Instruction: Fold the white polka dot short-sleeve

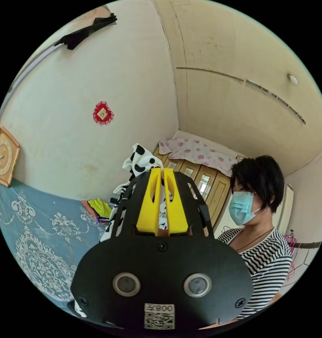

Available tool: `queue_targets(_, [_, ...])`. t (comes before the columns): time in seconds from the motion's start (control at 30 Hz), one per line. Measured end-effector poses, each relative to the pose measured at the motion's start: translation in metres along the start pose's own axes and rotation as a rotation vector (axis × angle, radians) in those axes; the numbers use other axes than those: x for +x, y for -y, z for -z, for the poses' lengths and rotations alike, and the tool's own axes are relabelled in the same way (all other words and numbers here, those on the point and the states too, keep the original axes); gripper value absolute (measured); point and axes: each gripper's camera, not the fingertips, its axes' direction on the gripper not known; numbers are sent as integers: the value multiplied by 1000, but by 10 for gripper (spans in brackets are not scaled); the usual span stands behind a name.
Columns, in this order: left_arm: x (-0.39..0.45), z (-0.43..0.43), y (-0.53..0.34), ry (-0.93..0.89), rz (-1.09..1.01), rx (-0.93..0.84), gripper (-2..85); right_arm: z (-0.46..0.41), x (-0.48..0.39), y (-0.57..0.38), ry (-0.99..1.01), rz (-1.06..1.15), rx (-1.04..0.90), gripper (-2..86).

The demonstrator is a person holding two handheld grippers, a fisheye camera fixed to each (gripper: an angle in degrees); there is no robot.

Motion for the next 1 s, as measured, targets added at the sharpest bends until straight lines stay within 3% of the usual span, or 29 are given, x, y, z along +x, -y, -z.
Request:
queue_targets(0.5, [108,39,49,79,-192,-27,9,27,-53,29,-9,143,40,3])
queue_targets(1.0, [82,55,85,123,-191,-3,9,-6,-14,41,-68,120,-9,4])
